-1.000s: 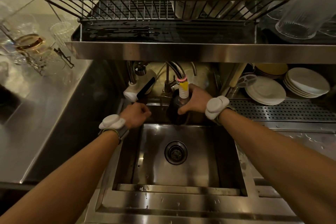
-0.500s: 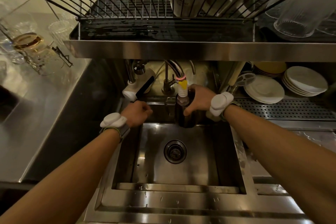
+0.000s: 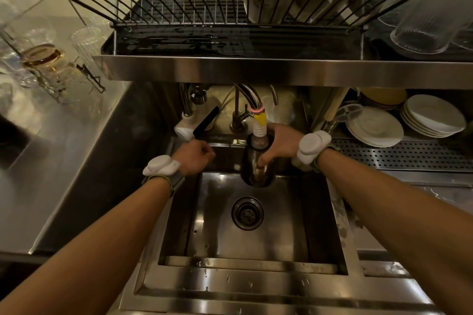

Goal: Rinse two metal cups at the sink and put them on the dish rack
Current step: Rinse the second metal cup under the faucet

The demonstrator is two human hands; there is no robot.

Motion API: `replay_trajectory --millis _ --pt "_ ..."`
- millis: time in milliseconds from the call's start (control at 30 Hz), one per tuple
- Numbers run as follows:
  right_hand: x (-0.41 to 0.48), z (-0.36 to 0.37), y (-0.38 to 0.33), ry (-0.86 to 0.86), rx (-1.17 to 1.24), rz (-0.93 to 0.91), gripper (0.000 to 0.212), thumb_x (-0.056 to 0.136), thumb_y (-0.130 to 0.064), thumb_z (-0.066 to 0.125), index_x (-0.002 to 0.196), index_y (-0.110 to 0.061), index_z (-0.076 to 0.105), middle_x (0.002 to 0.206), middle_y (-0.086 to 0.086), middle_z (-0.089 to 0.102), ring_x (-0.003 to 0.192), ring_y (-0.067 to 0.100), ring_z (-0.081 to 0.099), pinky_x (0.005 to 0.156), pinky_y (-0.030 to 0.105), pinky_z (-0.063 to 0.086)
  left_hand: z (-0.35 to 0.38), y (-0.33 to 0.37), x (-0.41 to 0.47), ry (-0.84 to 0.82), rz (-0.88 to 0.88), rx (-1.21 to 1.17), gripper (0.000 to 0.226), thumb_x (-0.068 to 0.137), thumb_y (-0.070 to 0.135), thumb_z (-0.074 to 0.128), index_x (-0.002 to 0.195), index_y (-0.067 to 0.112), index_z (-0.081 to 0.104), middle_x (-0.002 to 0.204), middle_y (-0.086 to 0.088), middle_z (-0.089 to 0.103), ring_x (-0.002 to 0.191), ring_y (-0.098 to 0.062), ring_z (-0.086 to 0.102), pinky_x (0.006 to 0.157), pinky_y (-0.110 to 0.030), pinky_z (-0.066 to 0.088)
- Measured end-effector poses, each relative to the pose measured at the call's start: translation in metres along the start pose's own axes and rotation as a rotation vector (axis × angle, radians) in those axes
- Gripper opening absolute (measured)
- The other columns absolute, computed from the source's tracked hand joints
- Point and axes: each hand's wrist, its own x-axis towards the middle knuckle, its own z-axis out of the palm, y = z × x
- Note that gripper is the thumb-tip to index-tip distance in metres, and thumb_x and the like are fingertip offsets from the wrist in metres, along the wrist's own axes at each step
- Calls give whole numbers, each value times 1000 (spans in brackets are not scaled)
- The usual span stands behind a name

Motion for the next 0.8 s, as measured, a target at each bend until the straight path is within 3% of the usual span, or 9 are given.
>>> replay_trajectory --millis 133,267,400,533,667,800 --pt "1 2 -2 152 -2 14 90 51 -32 90 130 -17 48 120 -2 57 107 19 57 93 33 49 1 0 2 -10 14 6 18 93 24 54 102 16 66 96 -2 65 92 -16 60 79 -27 42" --pt "2 -1 -8 28 -36 -35 74 56 -29 89 120 -16 54 111 -1 62 100 18 61 85 29 49 1 2 4 -43 9 7 19 94 24 52 105 15 65 95 -1 62 91 -16 59 79 -29 43" --pt "2 -1 -4 128 -58 -5 87 54 -29 89 129 -16 48 114 -5 55 102 16 56 88 28 48 2 4 8 -29 23 -7 18 93 23 53 106 16 64 99 -3 65 90 -15 58 78 -26 41" --pt "4 2 -6 42 -52 -26 80 52 -30 89 122 -17 52 113 -1 62 102 21 61 90 34 52 5 6 9 -50 16 -44 23 90 14 54 111 17 62 101 -5 66 99 -23 63 83 -30 46" --pt "4 2 -9 110 -111 -33 84 51 -31 89 124 -16 50 114 1 61 101 22 60 89 37 52 4 13 10 -47 56 -80 28 92 10 50 118 14 59 94 -1 63 94 -20 62 83 -30 46" --pt "2 -2 -10 49 -59 -24 81 54 -29 89 124 -17 51 114 -1 60 102 20 60 88 31 50 4 23 13 -15 56 -237 30 91 9 49 118 16 61 109 1 61 109 -17 56 98 -32 43"
